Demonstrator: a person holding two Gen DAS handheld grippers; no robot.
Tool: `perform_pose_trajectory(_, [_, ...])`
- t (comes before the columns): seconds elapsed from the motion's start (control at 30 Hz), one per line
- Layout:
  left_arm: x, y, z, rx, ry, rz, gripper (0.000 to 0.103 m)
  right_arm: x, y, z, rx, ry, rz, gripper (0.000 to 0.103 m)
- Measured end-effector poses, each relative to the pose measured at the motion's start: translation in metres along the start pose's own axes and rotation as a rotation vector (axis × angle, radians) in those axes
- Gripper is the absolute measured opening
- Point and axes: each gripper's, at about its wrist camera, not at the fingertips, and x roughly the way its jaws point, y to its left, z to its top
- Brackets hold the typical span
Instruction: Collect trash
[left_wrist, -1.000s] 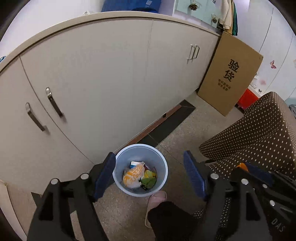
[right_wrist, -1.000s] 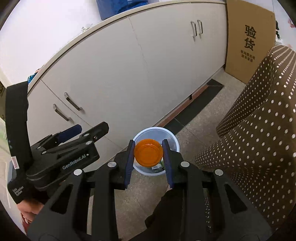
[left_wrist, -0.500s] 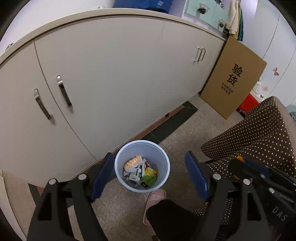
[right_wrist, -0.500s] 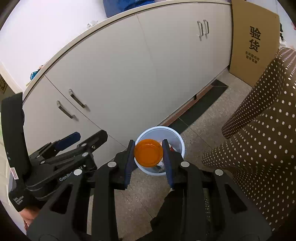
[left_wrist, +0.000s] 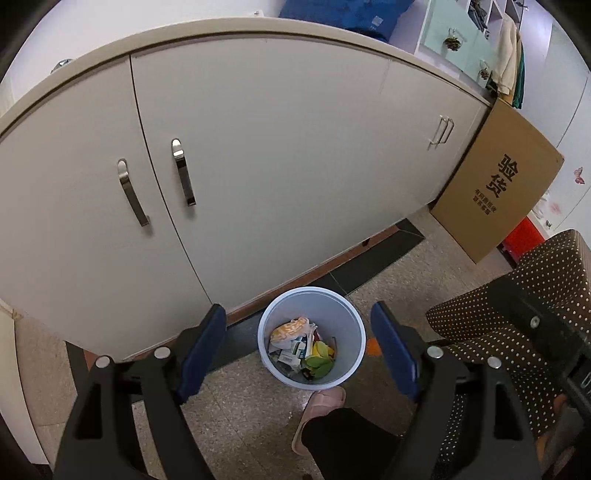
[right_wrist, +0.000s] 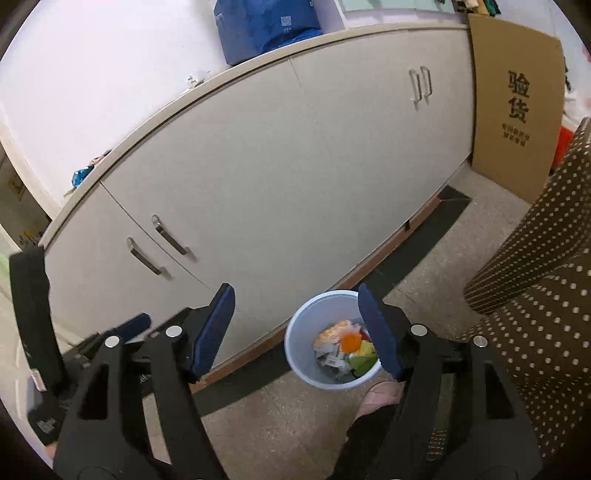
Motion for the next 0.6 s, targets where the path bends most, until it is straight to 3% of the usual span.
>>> perform_pose_trajectory(0.07, [-0.005, -0.002, 0.000, 0.000, -0.006, -0.003, 0.079, -0.009, 0.002, -0.004, -0.039, -0.014, -0.077, 0.069])
perform_pose_trajectory(0.27, [-0.039, -0.026, -0.001, 0.046, -0.077, -0.035, 0.081, -0.055, -0.005, -0.013, -0.049, -0.092, -0.158, 0.072])
perform_pose_trajectory(0.6, [-0.141, -0.085, -0.022, 0.157, -0.262, -0.130, 0.088, -0.186, -0.019, -0.034, -0.047, -0.303, -0.288, 0.081])
